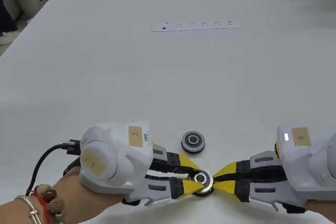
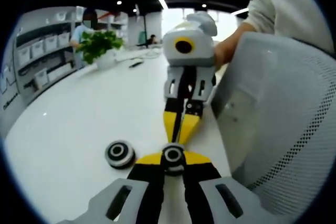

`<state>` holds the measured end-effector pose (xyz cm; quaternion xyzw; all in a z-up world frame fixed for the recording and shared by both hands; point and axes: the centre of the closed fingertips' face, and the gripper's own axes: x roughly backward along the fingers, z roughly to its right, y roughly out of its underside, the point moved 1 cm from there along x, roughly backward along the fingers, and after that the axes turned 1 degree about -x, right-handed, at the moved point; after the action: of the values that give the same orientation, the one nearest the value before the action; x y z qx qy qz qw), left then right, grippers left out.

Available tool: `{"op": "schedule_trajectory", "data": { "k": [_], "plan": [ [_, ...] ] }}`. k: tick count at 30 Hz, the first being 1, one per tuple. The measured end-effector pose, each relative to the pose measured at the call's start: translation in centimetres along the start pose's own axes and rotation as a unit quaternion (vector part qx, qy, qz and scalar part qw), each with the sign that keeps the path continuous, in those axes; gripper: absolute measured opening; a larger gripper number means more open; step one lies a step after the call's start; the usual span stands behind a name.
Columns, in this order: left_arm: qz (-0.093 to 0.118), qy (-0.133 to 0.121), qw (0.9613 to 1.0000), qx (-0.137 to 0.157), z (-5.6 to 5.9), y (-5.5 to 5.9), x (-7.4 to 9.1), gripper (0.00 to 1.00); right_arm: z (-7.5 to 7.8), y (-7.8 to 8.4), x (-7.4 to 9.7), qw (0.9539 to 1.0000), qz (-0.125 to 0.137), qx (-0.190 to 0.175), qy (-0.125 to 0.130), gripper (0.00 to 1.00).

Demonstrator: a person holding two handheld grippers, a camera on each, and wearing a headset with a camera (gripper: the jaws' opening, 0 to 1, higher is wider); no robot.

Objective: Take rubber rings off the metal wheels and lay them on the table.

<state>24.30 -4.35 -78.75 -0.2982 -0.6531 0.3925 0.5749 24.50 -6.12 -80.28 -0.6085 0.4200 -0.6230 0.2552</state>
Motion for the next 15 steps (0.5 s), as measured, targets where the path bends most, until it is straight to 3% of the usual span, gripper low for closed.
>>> {"op": "schedule_trajectory", "data": {
  "k": [10,15],
  "plan": [
    [0.002,-0.002,1.0,-0.002,0.0,-0.02,0.09,0.13,0.56,-0.04,0.27,0.9972,0.012,-0.073,0.007,0.0],
    [0.003,-0.002,1.0,-0.003,0.01,0.03,0.15,0.13,0.61,-0.13,0.49,0.9872,0.03,-0.156,-0.007,0.0]
  ]
}}
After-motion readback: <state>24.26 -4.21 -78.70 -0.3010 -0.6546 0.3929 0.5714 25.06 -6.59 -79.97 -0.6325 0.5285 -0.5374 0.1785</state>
